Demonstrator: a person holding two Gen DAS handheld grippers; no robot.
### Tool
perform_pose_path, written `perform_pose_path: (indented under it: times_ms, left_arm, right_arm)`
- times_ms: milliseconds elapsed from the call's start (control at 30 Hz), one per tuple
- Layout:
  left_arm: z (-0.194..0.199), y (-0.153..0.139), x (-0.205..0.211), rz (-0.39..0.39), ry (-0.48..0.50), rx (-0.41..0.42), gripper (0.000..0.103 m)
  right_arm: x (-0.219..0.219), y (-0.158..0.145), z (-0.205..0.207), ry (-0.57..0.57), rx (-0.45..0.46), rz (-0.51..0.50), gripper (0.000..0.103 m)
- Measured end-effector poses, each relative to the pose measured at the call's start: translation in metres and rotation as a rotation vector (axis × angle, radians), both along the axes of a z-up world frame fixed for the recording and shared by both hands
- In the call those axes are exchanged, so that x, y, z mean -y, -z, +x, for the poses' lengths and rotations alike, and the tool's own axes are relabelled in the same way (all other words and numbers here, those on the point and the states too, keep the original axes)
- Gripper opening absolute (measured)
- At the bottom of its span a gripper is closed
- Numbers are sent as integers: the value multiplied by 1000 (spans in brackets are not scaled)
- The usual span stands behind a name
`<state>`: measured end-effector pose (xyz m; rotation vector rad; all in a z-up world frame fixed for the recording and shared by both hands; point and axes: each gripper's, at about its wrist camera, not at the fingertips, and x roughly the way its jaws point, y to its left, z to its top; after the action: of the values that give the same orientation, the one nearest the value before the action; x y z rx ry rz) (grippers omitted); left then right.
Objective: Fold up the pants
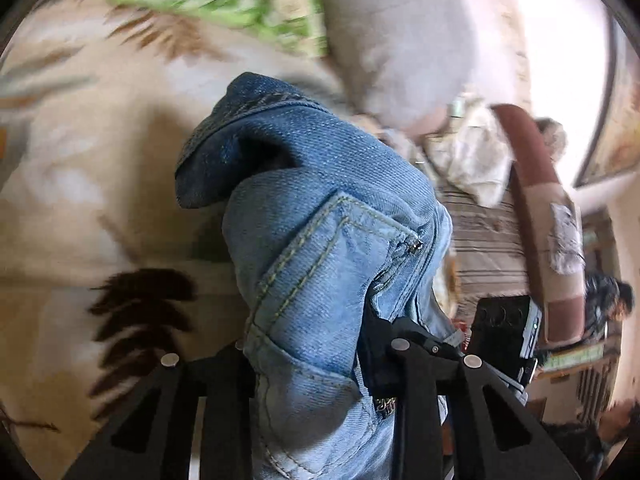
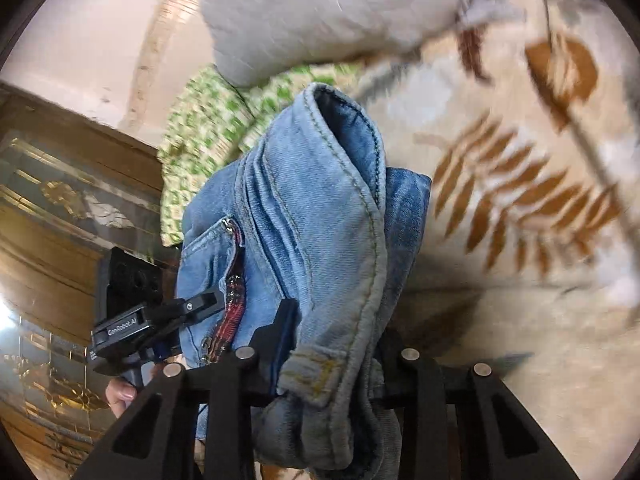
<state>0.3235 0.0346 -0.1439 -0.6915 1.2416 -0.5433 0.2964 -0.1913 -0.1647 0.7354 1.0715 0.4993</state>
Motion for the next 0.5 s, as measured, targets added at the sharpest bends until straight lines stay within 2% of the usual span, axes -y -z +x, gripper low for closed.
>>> perform_pose_path:
  times_ms: [67, 100, 167, 200, 233, 267, 300, 367, 433, 500]
  left_arm:
    - [2, 17, -3, -6, -6, -28, 34]
    - [2, 19, -1, -17, -1, -16, 35]
    - [0, 18, -2, -17, 1, 3, 40]
    - [0, 17, -1, -11, -6, 16, 50]
    - [-5, 19, -9, 0, -15, 19, 59]
    - [-7, 19, -12, 16, -34, 15, 76]
    - [-11, 17, -17, 17, -65, 21, 84]
    - [-21, 4, -28, 19, -100, 70, 87]
    - [-33, -15, -36, 88, -136, 145, 91]
    - [-48, -37, -38, 213, -167, 255, 98]
  right_arm:
    - [-5, 14, 3, 6, -18, -13, 35]
    - [-4, 16, 2, 5, -13, -2, 36]
    - [-1, 17, 4, 1, -29, 4, 45]
    - [0, 15, 4, 6, -34, -6, 51]
    - [0, 13, 3, 11, -34, -13, 62]
    - [-2, 11, 4, 15, -30, -16, 67]
    - [-1, 10, 3, 19, -20, -13, 73]
    - [6, -3, -3, 31, 12, -37, 82]
    - [13, -17, -10, 51, 44, -80, 99]
    - [22, -32, -19, 48, 81, -120, 100]
